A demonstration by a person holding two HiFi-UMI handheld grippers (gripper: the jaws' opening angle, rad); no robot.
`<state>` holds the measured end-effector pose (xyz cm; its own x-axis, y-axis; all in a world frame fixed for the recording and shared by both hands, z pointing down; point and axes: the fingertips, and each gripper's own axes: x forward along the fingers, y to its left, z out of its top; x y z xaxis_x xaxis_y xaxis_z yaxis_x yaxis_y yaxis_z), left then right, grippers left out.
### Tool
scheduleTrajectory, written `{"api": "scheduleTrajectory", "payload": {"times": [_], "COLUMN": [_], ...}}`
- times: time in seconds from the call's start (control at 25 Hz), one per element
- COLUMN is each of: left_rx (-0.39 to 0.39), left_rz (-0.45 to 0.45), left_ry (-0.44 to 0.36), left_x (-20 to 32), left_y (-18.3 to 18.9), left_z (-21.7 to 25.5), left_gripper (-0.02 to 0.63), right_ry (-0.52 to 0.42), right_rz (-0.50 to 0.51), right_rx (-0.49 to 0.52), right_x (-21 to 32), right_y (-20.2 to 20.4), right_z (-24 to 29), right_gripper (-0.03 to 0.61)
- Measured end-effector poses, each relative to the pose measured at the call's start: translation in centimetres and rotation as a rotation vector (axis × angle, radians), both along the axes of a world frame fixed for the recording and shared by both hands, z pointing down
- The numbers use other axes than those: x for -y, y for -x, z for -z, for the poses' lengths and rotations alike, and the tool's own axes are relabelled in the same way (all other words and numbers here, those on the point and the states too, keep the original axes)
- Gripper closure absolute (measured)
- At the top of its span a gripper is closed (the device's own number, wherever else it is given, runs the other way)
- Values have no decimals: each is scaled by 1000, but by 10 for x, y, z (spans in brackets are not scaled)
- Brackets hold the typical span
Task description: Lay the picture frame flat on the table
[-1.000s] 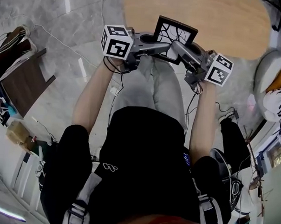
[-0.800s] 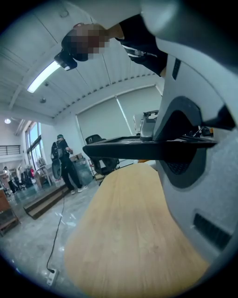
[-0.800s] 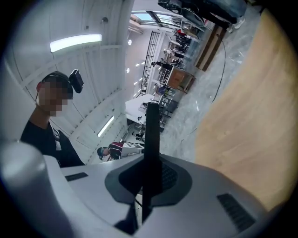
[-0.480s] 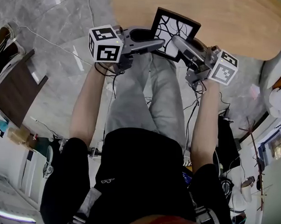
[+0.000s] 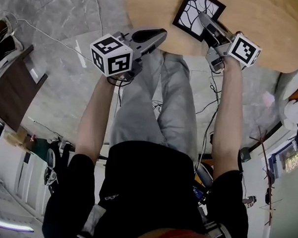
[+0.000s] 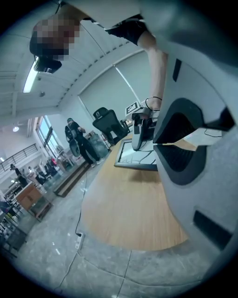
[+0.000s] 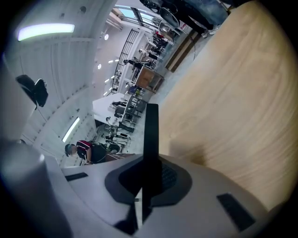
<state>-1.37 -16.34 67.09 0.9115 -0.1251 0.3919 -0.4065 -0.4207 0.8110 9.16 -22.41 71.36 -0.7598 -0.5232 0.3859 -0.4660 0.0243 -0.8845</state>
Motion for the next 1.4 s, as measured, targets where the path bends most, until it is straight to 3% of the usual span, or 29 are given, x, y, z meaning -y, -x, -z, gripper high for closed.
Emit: {"api": "scheduleTrajectory", "payload": {"times": [0.48, 0.64, 1.08, 1.32, 1.4], "left_rx": [5, -26, -30, -19, 6], "left_rz": [42, 65, 73, 100, 125], "left_ry": [63, 82, 75, 52, 11], "left_x": [-7, -6, -9, -12, -5], "left_y": [8, 10, 10, 14, 14], "left_z": [-8, -2, 1, 5, 9], "left_gripper": [604, 604, 604, 604, 604], "right_ry": [113, 118, 103, 123, 100], "right_rz": [-14, -18, -31, -55, -88], "right_rx": [-106, -215, -625, -823, -840], "right_x": [29, 27, 23, 14, 15], "right_y": [-5, -12, -35, -54, -59], "right_z": [-45, -52, -66, -67, -55], "right_gripper": [560, 543, 376, 365, 400]}}
